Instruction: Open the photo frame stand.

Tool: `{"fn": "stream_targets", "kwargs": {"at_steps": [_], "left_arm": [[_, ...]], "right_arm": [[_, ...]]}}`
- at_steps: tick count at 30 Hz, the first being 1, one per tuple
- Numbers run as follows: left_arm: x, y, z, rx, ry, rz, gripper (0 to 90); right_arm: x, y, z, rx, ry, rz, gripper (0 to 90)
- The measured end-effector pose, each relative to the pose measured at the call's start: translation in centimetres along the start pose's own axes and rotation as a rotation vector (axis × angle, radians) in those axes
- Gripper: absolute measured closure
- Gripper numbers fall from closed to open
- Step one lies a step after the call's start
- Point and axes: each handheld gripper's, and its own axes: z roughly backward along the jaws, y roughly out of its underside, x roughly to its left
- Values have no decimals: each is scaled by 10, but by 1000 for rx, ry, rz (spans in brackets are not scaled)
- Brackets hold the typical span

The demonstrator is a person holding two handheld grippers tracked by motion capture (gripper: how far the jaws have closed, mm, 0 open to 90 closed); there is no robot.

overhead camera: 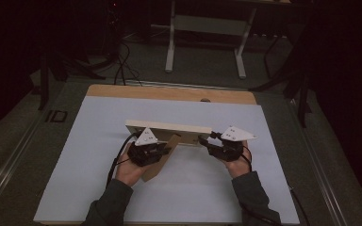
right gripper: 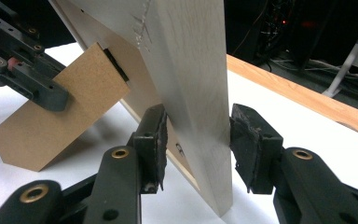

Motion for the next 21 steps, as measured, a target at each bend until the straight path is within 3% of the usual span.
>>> {"fn": "stream_targets", "kwargs": {"at_steps": [11,21], "left_arm": [[7,2,8,-16,24,29,667],[15,6,20,-39,29,55,648]], "right_arm": [[0,2,1,3,8,0,566],[-1,6,5,0,4,-15,565]]}}
